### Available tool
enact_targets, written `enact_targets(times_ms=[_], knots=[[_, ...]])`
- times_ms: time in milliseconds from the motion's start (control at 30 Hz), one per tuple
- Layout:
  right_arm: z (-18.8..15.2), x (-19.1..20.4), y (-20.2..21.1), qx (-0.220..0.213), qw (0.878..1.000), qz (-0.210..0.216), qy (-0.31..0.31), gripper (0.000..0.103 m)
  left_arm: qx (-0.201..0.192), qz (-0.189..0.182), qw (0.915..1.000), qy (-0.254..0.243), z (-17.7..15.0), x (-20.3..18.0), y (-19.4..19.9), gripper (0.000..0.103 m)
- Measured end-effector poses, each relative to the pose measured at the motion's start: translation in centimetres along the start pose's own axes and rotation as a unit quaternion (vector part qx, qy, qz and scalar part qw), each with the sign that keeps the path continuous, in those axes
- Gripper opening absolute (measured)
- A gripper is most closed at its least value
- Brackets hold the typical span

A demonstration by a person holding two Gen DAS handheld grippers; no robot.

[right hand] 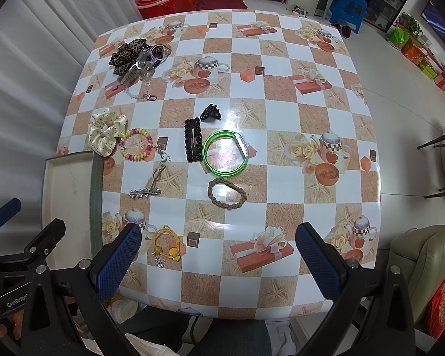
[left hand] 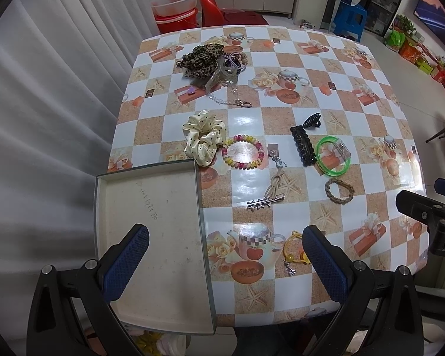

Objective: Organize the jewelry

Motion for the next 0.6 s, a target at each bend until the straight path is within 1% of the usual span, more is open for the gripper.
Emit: enact_targets(times_ms=[300, 600], knots=[[0.0, -0.3, -0.3, 0.011, 1.0, 0.002, -0.017, 0.103, 0.014, 0.002, 0.9997, 0.02, 0.1, 1.0, -0.7, 0.103], [0.1, -0.5, -0.4, 0.013, 1.0, 0.003, -0.022, 0.103, 0.016, 0.003, 0.9996, 0.023, 0.3, 1.2, -0.9, 0.103]])
Point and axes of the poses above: each gripper's, at about its wrist camera, not at the fingertips, and y roughly against the way its jaws point, x to its left, z to its top, the point moved 9 cm from there along -y, roughly the way its jaws point, and after that the axes turned 10 degrees about y, right-handed, at the moved point
